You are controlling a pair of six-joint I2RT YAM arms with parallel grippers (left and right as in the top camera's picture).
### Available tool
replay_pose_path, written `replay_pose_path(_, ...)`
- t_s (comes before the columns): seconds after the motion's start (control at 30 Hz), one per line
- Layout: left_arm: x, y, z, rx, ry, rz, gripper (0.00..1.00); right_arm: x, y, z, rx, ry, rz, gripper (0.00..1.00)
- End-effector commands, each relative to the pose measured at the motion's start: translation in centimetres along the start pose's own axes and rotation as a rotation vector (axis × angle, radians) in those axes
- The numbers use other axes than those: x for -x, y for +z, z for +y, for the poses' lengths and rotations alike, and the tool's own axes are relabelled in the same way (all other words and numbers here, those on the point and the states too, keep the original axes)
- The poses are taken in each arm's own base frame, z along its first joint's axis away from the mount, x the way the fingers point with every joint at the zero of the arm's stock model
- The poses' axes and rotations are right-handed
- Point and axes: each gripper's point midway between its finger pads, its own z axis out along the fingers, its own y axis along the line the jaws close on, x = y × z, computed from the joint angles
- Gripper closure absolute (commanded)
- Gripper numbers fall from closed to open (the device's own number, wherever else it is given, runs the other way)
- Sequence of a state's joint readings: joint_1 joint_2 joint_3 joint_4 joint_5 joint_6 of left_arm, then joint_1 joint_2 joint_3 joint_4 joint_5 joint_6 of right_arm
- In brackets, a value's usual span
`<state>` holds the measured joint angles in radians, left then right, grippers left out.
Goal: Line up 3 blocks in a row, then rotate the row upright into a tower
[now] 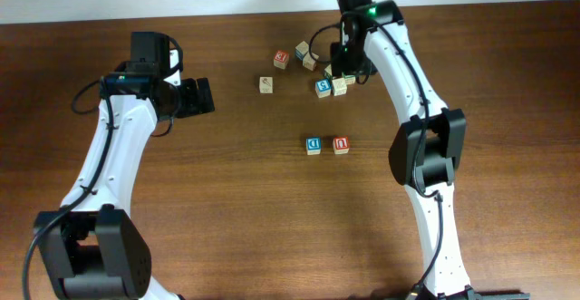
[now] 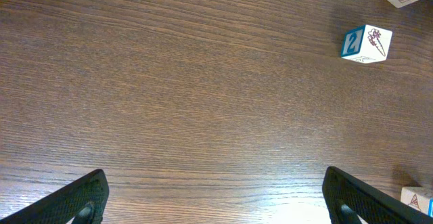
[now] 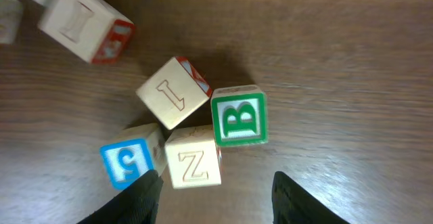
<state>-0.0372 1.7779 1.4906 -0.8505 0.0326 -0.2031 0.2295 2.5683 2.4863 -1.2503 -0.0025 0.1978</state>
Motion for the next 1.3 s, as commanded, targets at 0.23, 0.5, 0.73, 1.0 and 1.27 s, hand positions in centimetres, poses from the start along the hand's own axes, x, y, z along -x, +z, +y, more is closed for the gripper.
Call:
replay_pose_path(0.23, 0.5, 0.0, 0.0, 0.003, -0.005, -0.007, 0.01, -1.9, 4.8, 0.7, 0.048, -0.007, 0.049, 0.47)
replay_pose_path(0.5, 0.5, 0.0, 0.0, 0.002, -0.005, -0.01, 0.01, -2.4, 5.1, 0.6, 0.045, 0.002, 0.069, 0.48)
replay_pose_path(0.73, 0.5, 0.0, 0.0, 0.002, -0.005, -0.009, 0.01, -3.0, 4.7, 0.5, 0.041, 0.003, 0.093, 0.78)
replay_pose_path(1.0, 0.5, 0.0, 0.0, 0.002, -0.005, -0.009, 0.01, -3.7, -0.5, 0.4, 0.045, 0.022, 0.102, 0.91)
replay_pose_path(1.27, 0.5, 0.0, 0.0, 0.002, -0.005, -0.009, 0.01, -5.5, -7.8, 0.0, 0.042, 0.023, 0.111, 0.91)
